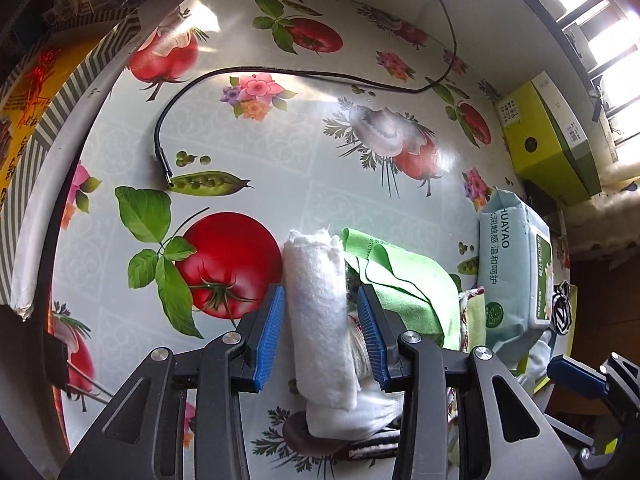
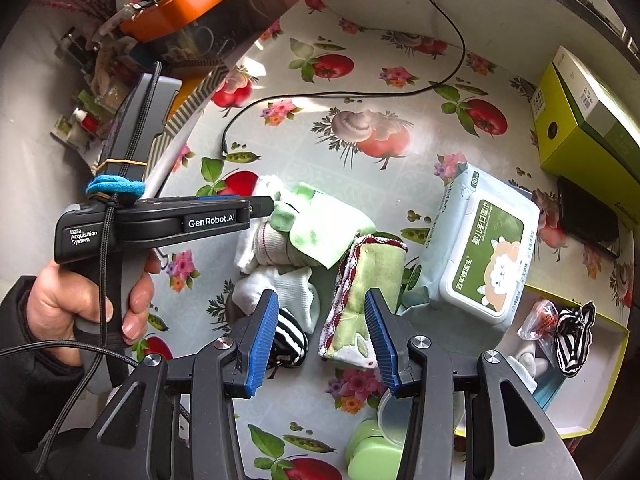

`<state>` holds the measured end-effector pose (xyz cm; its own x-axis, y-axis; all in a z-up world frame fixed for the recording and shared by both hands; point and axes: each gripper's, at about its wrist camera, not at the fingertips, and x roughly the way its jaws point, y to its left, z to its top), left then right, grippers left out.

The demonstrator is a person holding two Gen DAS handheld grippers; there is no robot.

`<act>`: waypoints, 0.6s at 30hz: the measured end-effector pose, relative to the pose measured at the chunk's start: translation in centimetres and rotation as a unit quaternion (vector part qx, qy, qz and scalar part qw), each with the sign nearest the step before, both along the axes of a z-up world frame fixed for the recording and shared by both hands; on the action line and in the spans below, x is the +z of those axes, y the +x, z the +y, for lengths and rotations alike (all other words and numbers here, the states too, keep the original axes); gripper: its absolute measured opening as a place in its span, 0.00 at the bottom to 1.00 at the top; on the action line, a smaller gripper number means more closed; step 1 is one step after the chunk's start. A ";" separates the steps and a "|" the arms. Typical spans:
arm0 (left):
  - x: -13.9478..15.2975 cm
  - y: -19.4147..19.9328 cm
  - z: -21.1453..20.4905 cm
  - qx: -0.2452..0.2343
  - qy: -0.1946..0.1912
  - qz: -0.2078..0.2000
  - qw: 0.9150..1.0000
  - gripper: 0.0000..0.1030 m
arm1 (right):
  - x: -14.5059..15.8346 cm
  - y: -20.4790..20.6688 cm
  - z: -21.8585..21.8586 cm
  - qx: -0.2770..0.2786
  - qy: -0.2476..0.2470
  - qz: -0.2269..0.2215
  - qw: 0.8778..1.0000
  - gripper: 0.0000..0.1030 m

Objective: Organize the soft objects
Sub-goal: 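Grasp the white towel roll with the left tool, then grasp the light green cloth with the right tool while the left tool holds the towel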

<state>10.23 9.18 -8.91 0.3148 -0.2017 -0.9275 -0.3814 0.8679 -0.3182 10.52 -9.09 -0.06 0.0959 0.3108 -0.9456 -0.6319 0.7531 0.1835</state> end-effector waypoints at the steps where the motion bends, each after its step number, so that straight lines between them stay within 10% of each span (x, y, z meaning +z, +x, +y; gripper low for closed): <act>1: -0.2 0.0 0.1 0.001 -0.004 0.002 1.000 0.27 | -0.1 0.2 0.1 0.000 -0.001 0.000 1.000 0.43; 18: 0.8 -3.6 4.3 0.033 0.015 -0.018 0.999 0.15 | -4.7 5.7 5.6 0.008 0.004 0.053 0.999 0.43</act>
